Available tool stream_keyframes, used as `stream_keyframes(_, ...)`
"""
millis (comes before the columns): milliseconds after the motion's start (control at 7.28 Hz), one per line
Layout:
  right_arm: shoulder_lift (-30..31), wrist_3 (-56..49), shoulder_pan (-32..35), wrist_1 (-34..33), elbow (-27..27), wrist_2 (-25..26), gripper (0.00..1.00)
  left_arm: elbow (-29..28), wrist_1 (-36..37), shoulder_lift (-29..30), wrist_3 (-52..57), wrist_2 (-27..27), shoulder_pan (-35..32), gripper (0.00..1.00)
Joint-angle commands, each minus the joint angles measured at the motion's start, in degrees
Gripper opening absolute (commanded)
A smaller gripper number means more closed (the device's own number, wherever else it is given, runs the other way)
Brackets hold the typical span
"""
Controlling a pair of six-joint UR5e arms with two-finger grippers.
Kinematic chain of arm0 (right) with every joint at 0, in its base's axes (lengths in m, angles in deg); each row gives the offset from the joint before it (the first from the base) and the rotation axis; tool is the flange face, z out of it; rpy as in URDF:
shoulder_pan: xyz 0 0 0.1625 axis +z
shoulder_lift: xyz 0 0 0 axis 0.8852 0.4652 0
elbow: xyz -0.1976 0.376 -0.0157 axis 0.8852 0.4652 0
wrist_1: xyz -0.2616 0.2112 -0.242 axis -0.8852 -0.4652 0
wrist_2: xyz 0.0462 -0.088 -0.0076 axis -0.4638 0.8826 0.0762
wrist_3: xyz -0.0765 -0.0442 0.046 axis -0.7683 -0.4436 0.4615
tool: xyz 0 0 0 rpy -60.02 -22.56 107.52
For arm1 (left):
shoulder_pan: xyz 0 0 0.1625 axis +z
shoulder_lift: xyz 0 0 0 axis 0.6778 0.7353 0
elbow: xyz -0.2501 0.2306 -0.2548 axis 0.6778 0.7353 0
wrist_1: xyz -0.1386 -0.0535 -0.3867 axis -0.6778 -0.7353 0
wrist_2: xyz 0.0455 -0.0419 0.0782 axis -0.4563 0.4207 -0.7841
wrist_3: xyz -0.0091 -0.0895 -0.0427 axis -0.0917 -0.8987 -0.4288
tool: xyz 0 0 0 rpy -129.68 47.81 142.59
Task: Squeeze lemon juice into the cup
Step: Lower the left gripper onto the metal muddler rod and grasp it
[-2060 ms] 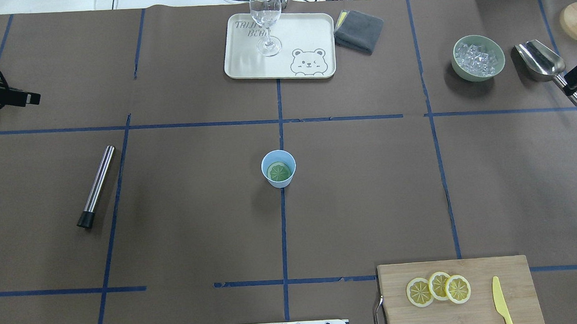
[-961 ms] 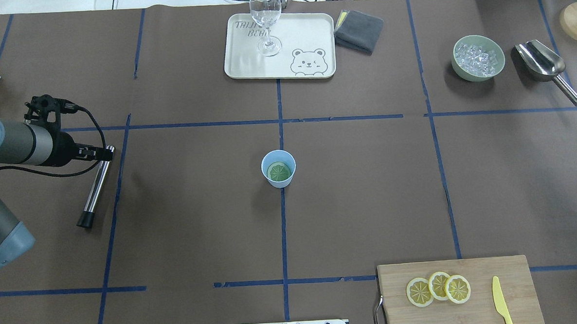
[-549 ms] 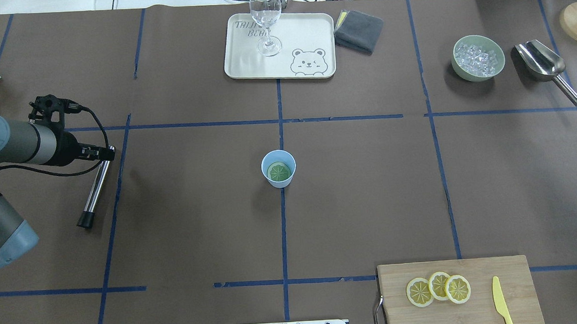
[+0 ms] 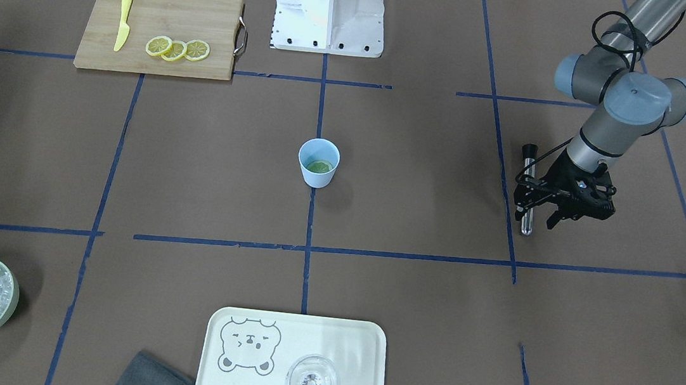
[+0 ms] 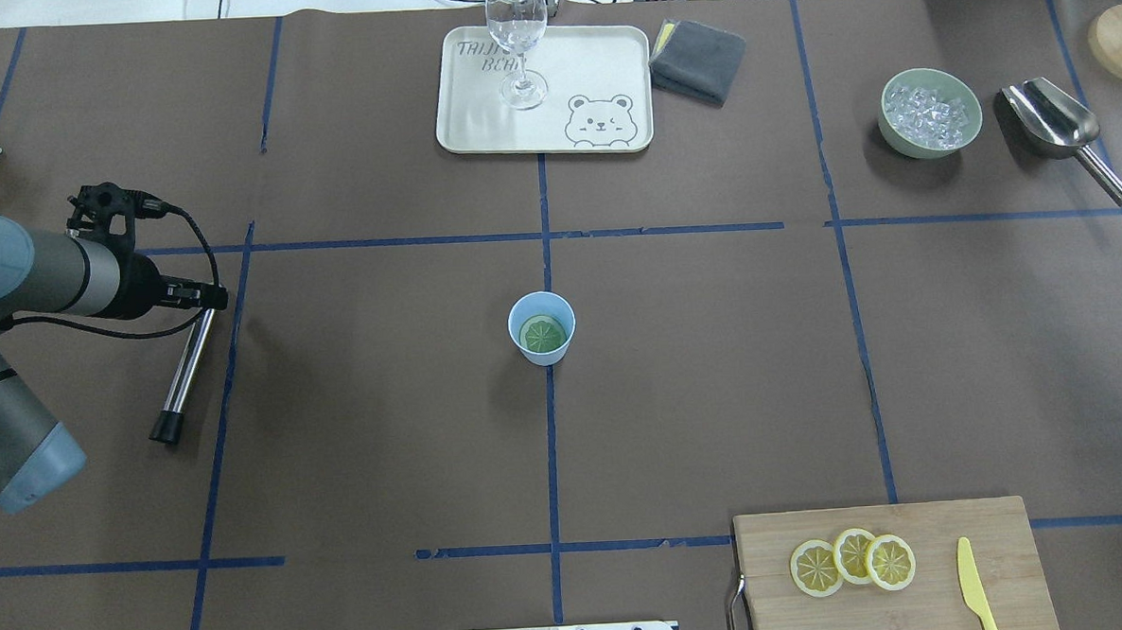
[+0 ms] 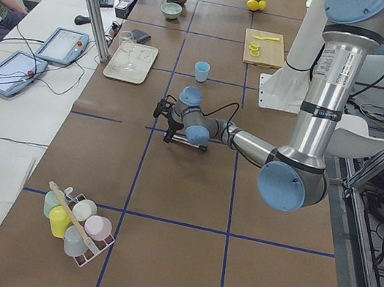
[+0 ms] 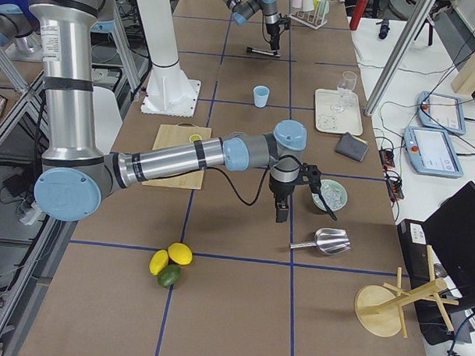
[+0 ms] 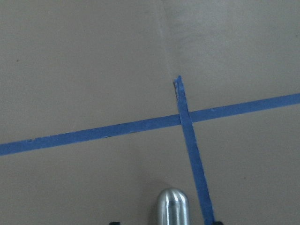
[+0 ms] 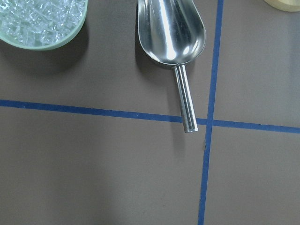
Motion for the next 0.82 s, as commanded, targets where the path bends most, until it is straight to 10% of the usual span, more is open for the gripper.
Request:
stream_keyframes(0,0.0,0.0,0.0,0.0,0.1,0.0,1.00,-0.1,-0.1,0.3,0.0,0.0,0.5,0.68)
stream_keyframes(687,0.0,0.0,0.0,0.1,0.1,0.0,1.00,-0.2,-0.1,0.2,0.0,-0.1,1.0,0.63)
